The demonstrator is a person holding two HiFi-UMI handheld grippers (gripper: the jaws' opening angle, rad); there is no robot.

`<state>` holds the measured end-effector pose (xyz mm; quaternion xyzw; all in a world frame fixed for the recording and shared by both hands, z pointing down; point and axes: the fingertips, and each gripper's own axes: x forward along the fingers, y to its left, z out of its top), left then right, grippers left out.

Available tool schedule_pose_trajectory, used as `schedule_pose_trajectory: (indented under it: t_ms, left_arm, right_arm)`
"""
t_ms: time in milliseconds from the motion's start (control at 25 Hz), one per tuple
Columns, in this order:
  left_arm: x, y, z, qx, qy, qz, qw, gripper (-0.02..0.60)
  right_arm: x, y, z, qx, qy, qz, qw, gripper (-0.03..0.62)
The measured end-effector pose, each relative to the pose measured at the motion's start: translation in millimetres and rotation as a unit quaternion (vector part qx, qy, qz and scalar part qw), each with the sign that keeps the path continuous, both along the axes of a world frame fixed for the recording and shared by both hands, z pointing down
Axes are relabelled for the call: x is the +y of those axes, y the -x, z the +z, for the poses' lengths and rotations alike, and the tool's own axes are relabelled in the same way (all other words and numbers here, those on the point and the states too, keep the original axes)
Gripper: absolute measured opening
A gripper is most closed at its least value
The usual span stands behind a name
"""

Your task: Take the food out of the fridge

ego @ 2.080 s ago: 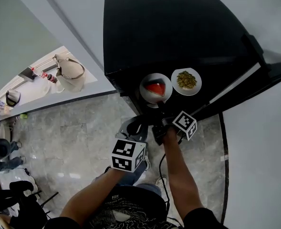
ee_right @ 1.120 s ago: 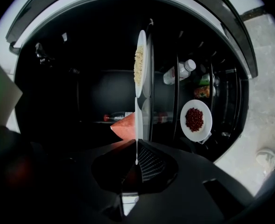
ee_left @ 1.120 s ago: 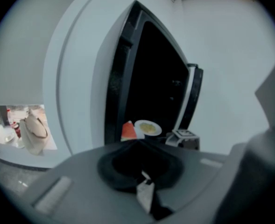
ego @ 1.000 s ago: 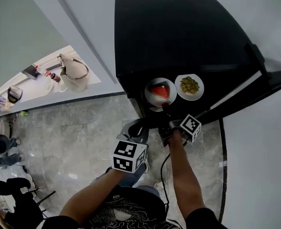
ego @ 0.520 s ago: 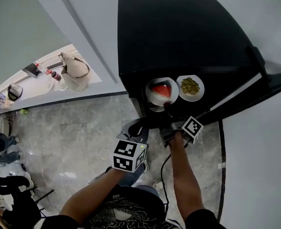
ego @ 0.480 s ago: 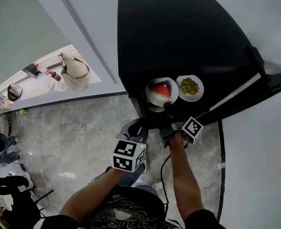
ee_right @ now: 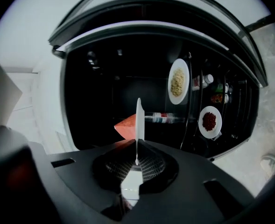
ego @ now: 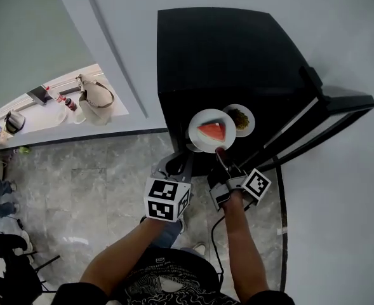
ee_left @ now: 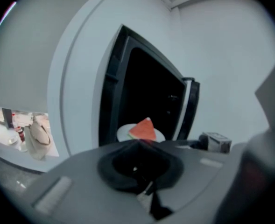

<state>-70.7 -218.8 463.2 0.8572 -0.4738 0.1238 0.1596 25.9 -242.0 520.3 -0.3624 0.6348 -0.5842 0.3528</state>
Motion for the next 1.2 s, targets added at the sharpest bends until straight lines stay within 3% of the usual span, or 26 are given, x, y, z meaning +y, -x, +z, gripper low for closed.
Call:
schedule_pose_trajectory:
  t_ms: [680, 1200]
  left_arm:
    - [57, 19, -87, 0.021, -0.064, -0.049, 0.9965, 0.002]
    - [71, 25, -139, 0.014, -0.092, -0.054, 0.9942, 0.002]
  right_arm:
    - [120, -26, -118, 0.008, -0.038, -0.017, 0.999, 0.006]
    - [138, -15, -232, 0.001, -0.093, -0.042, 0.995, 0.008]
